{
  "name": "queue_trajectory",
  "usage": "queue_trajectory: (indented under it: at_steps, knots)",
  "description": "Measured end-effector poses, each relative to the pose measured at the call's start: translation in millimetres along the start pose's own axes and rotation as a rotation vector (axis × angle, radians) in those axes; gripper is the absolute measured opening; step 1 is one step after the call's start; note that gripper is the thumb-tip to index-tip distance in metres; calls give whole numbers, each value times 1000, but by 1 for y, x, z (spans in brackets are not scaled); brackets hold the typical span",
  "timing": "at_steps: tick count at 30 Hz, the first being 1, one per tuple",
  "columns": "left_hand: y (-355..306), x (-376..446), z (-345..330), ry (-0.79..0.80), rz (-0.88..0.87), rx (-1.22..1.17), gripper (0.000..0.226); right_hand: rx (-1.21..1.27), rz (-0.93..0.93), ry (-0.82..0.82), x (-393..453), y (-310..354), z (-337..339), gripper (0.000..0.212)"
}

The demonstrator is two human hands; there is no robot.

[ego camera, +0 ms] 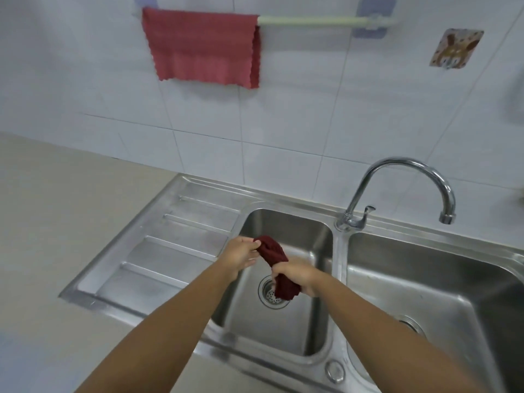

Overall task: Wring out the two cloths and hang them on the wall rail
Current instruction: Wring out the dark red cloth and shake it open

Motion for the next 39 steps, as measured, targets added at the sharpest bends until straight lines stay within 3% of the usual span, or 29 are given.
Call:
queue_trajectory:
  at_steps: [3, 6, 9, 13, 16, 20, 23, 27, 30, 39]
  knots:
    - [8, -3, 21, -132, -46, 79, 22, -215, 12, -52, 6, 2, 1, 8]
    - [-6, -18, 28, -220, -295, 472, 33, -399, 38, -101, 5, 17, 4, 6]
    - [-6, -37, 4, -174, -582, 808, 59, -314, 27, -60, 0, 29, -2, 6]
    - [-6, -49, -3, -333, -844, 1211, 89, -178, -120, 183, -12, 30, -25, 8]
    - [-21, -52, -8, -385, -1042, 1239, 81, -152, -278, 304, -25, 19, -36, 7]
    - [-40, -60, -22, -341, -1232, 1202, 33, -212, -463, 371, -38, 0, -37, 6]
    - [-41, -57, -32, -228, -1211, 1341, 15, -400, -417, 272, -29, -3, -22, 13]
    - [-28, -44, -42, -139, -1111, 1495, 14, -913, -77, -25, -11, 23, -4, 18]
    - [-21, -35, -47, -113, -1015, 1581, 18, -1154, 104, -174, -13, 34, -9, 23]
    - [-7, -26, -54, 49, -695, 1661, 22, -1474, 319, -185, -12, 35, -15, 27]
Point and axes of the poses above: each hand's wrist, its own x-axis towards the middle knuckle, its own z-axis out of the back of the hand, y = z × x, the point moved 10 cm from there along x, towards the middle knuckle, and after that the axes turned 11 degrees about x, right-handed, at the moved point
